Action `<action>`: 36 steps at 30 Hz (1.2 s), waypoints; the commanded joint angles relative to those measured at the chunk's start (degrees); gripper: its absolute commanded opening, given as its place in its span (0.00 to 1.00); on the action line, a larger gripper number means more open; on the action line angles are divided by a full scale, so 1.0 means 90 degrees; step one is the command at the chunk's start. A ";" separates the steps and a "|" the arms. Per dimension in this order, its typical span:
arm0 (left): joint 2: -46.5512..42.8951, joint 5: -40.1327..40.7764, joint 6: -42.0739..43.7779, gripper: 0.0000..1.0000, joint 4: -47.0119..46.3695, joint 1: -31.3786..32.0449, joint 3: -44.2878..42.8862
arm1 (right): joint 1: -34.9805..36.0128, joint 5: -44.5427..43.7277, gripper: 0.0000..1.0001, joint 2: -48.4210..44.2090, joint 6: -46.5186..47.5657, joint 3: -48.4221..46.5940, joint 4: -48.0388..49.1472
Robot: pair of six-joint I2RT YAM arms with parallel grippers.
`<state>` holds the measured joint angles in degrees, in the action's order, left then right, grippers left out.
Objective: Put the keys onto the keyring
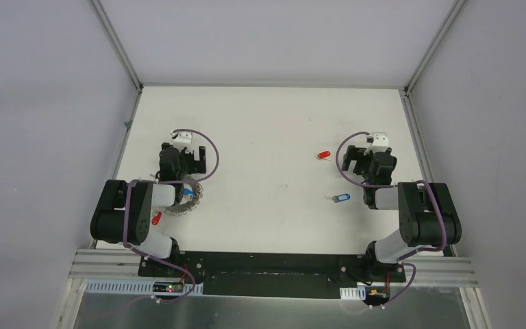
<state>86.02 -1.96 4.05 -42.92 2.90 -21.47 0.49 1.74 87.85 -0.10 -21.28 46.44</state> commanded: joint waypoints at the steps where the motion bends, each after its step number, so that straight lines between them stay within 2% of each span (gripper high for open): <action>1: -0.0007 -0.0133 0.0076 0.99 -0.0327 -0.0027 -0.0050 | -0.0035 -0.0066 1.00 0.0023 0.0030 -0.0009 0.0317; 17: -0.0002 -0.0151 0.0055 0.99 -0.0293 -0.0026 -0.0060 | -0.0036 -0.0071 1.00 0.0014 0.0030 0.0000 0.0338; 19: -0.0004 -0.0124 0.0074 0.99 -0.0327 -0.0026 -0.0084 | -0.0035 -0.0405 1.00 -0.0228 -0.0145 -0.0118 -0.0111; 21: -0.0491 -0.0109 0.0072 0.99 -0.0262 -0.0022 0.0115 | -0.0035 -0.0699 1.00 -0.0846 -0.0323 -0.0554 -0.1621; 22: -0.1056 -0.0124 -0.0021 0.99 0.0463 -0.0018 -0.0024 | -0.0040 -0.0908 1.00 -0.1125 -0.0642 -0.1071 -0.2626; 24: -0.2093 0.0129 -0.0765 0.99 0.2830 -0.0028 -0.0770 | -0.0035 -0.1319 1.00 -0.1428 -0.1717 -0.1810 -0.4360; 26: -0.2571 0.0151 -0.1389 0.99 0.4748 -0.0027 -0.1544 | -0.0035 -0.1031 1.00 -0.1479 -0.2246 -0.2286 -0.5419; 29: -0.2640 0.0480 -0.2745 0.99 0.7357 -0.0022 -0.2614 | -0.0040 -0.0312 1.00 -0.1445 -0.2775 -0.2713 -0.6463; 31: -0.2472 0.0413 -0.3314 0.99 0.8602 -0.0024 -0.3167 | -0.0045 0.0186 1.00 -0.1410 -0.2952 -0.2892 -0.7045; 33: -0.2187 -0.0135 -0.3212 0.99 0.9628 -0.0021 -0.3619 | -0.0045 0.0520 1.00 -0.1379 -0.3035 -0.2977 -0.7466; 36: -0.2123 -0.0938 -0.3493 0.99 0.9938 -0.0026 -0.3585 | -0.0045 0.0854 1.00 -0.1390 -0.3077 -0.3004 -0.7902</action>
<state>64.73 -2.02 -19.88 25.56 2.87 -54.13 0.34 2.87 75.11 -23.66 -47.11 -11.46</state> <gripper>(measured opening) 0.992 0.996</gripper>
